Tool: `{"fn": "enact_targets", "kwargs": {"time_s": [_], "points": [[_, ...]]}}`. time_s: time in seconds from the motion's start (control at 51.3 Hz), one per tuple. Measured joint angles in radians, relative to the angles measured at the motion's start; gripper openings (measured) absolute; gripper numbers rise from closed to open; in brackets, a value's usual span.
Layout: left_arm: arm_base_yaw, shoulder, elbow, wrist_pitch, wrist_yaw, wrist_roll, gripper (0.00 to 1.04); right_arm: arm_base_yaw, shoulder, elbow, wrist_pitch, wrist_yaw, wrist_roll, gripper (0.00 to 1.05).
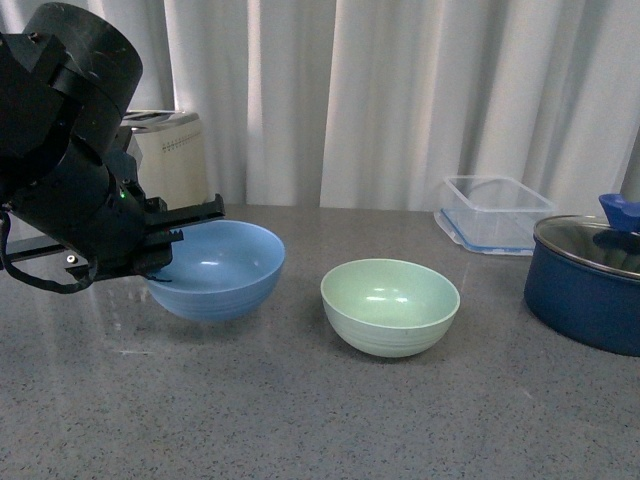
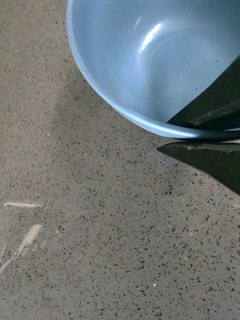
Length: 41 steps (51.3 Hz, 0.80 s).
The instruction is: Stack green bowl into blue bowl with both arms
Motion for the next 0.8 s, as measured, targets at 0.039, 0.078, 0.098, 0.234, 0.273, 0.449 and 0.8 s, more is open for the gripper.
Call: {"fn": "enact_targets", "kwargs": {"time_s": [0.039,0.078,0.098,0.234,0.273,0.449,0.8], "points": [[-0.001,0.006,0.000,0.000,0.000,0.000,0.04,0.000,0.000,0.000,0.000,0.000,0.000,0.95],[-0.003,0.012,0.000,0.000,0.000,0.000,0.04,0.000,0.000,0.000,0.000,0.000,0.000,0.95],[-0.003,0.013,0.000,0.000,0.000,0.000,0.04,0.000,0.000,0.000,0.000,0.000,0.000,0.95],[-0.013,0.028,0.000,0.004,0.000,-0.001,0.04,0.000,0.000,0.000,0.000,0.000,0.000,0.95],[-0.017,0.034,0.000,0.006,0.001,-0.003,0.04,0.000,0.000,0.000,0.000,0.000,0.000,0.95],[-0.031,0.050,0.002,0.006,0.000,-0.004,0.04,0.000,0.000,0.000,0.000,0.000,0.000,0.95],[-0.039,0.073,0.010,0.014,0.000,-0.004,0.04,0.000,0.000,0.000,0.000,0.000,0.000,0.95]]}}
